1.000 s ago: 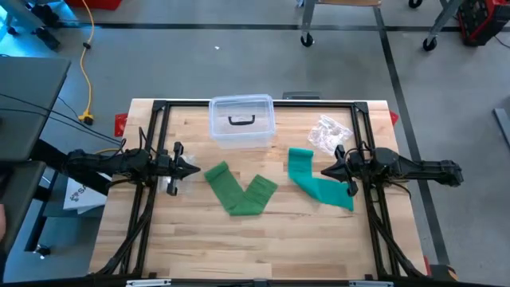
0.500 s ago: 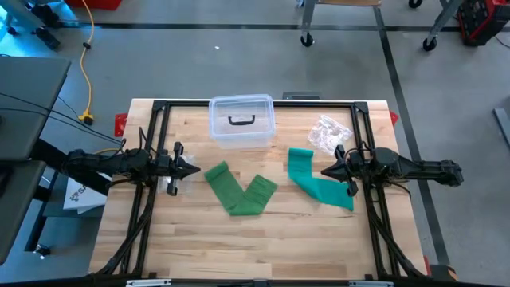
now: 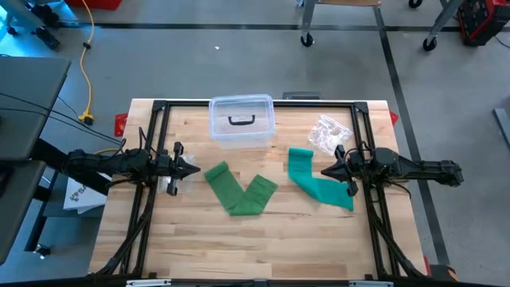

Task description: Roll bandage

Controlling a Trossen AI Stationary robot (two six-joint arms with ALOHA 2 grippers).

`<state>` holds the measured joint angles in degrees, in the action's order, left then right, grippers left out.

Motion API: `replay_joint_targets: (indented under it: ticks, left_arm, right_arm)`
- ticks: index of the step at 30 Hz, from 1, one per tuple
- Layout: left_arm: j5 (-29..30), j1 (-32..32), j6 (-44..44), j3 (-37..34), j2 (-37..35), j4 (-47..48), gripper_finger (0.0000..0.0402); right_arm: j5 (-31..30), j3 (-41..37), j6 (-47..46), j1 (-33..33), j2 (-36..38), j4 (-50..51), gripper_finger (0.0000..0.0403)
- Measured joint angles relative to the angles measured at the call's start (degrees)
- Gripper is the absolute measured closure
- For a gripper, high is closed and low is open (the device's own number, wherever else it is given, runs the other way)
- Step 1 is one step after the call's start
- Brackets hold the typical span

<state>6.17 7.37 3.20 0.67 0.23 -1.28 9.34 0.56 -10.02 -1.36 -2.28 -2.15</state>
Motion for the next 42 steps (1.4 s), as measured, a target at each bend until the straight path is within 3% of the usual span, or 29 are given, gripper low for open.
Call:
replay_joint_targets:
  ticks: [7, 10, 13, 15, 18, 22, 29, 32, 39, 42]
  left_arm:
    - [0.1, 0.0, -1.1, 0.0, 0.0, -2.6, 0.0401]
    - [0.7, 0.0, -10.6, 0.0, 0.0, -7.9, 0.0401]
    - [5.9, 0.0, -19.7, 0.0, 0.0, -14.0, 0.0401]
    - [9.4, 0.0, -22.5, 0.0, 0.3, -17.2, 0.0401]
    - [10.0, 0.2, -22.4, 0.0, 2.0, -21.2, 0.0401]
    - [8.8, 2.4, -23.7, 0.1, 9.1, -26.4, 0.0401]
    - [19.1, 9.3, -33.7, 5.1, 33.4, -26.3, 0.0401]
    - [19.8, 11.8, -39.0, 11.7, 44.5, -19.0, 0.0401]
    - [19.8, 13.4, -52.0, 35.4, 63.6, 24.4, 0.0401]
    - [19.5, 13.4, -56.4, 42.2, 69.0, 38.4, 0.0399]
  right_arm:
    - [0.0, 0.0, 0.0, 0.0, 0.0, 0.0, 0.0403]
    - [0.0, 0.0, 0.0, 0.0, 0.0, 0.0, 0.0403]
    - [0.0, 0.0, 0.0, 0.0, 0.0, 0.0, 0.0403]
    - [0.0, 0.0, 0.0, 0.0, 0.0, 0.0, 0.0403]
    - [0.0, 0.0, 0.0, 0.0, 0.0, 0.0, 0.0403]
    - [0.0, 0.0, 0.0, 0.0, 0.0, 0.0, 0.0403]
    - [0.0, 0.0, 0.0, 0.0, 0.0, 0.0, 0.0403]
    - [0.0, 0.0, 0.0, 0.0, 0.0, 0.0, 0.0403]
    - [0.0, 0.0, 0.0, 0.0, 0.0, 0.0, 0.0403]
    - [0.0, 0.0, 0.0, 0.0, 0.0, 0.0, 0.0403]
